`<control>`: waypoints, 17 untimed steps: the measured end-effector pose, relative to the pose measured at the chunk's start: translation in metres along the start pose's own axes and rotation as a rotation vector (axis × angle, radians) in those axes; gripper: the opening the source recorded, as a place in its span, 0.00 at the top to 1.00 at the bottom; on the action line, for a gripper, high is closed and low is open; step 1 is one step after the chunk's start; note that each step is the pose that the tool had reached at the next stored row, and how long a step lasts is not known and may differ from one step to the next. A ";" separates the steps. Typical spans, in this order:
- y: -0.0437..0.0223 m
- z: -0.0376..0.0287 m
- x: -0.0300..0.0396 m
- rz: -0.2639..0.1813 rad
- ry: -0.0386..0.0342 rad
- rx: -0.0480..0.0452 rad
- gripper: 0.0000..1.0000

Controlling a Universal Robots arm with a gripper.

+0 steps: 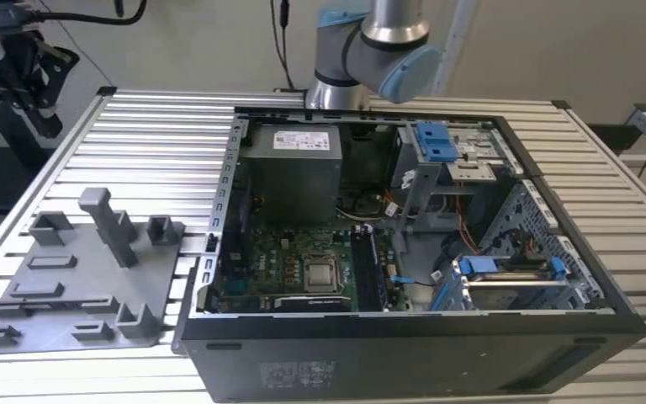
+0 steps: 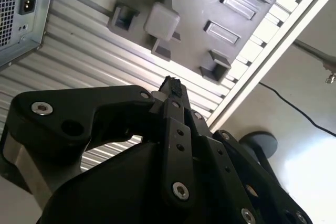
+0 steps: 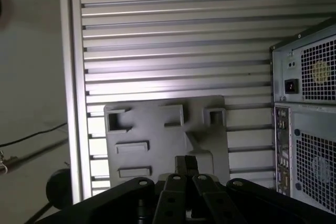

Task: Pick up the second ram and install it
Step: 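Reach for the second ram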

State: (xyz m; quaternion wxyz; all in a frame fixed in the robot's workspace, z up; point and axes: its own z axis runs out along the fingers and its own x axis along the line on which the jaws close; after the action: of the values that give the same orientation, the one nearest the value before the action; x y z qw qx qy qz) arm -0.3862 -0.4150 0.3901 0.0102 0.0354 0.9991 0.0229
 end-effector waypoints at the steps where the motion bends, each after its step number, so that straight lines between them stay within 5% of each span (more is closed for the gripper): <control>1: -0.0003 -0.0001 0.0028 0.000 0.0002 0.0001 0.89; 8: -0.0033 -0.0006 0.0193 0.000 0.0016 0.0002 0.89; 17: -0.0063 -0.0006 0.0207 0.000 0.0017 0.0001 0.89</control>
State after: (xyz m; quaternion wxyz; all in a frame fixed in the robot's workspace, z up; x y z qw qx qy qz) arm -0.4073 -0.4198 0.3900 0.0094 0.0355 0.9991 0.0229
